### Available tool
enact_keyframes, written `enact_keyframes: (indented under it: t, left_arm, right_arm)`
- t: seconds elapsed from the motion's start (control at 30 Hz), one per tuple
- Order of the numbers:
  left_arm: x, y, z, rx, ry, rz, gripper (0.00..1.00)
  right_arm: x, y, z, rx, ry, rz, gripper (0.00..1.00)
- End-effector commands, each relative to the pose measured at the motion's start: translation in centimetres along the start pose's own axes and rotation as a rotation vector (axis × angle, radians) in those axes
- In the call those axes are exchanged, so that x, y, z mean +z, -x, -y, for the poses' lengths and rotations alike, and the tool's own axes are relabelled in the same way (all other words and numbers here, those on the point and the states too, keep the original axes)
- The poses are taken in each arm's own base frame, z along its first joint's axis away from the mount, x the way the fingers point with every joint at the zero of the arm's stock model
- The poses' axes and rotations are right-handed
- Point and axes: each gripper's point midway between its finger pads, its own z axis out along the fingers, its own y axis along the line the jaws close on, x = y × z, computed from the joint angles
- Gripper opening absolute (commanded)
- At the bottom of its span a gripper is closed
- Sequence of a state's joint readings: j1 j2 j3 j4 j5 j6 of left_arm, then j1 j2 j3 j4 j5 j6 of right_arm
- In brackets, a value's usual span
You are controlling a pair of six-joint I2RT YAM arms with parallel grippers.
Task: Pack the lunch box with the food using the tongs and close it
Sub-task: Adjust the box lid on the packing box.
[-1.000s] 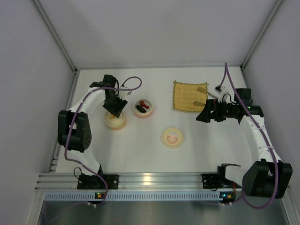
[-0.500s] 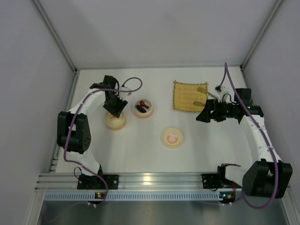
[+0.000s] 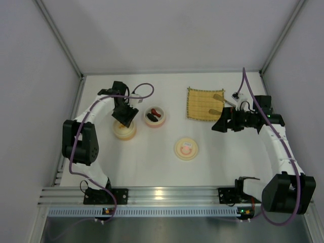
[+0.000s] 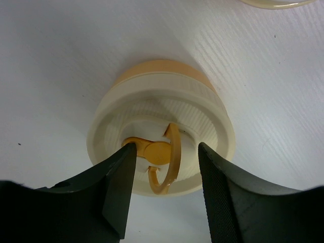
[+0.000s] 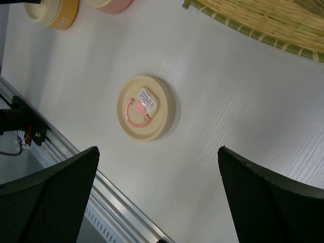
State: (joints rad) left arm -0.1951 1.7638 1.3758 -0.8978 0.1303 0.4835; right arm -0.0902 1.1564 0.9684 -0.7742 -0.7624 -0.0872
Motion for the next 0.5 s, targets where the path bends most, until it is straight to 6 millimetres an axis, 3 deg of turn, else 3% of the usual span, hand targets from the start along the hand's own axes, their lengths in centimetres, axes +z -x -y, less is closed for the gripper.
enact_keyframes:
  t: [0.0,0.37,0.47]
  left_arm:
    - [-0.9,0.2,1.0,-0.022,-0.036,-0.014,0.58]
    - [-4.8,2.7,0.1,-0.015,0.03,0.086,0.58]
    - [-5.2,2.6,-0.4,-0.013,0.059,0.085,0.54]
  right_arm:
    - [-0.5,0.7,-0.1,-0.045,0.003,0.041,0.99]
    - [-0.5,0.7,-0.1,-0.045,0.006,0.041,0.99]
    - [-0.5,0.7,-0.1,-0.045,0.006,0.041,0.99]
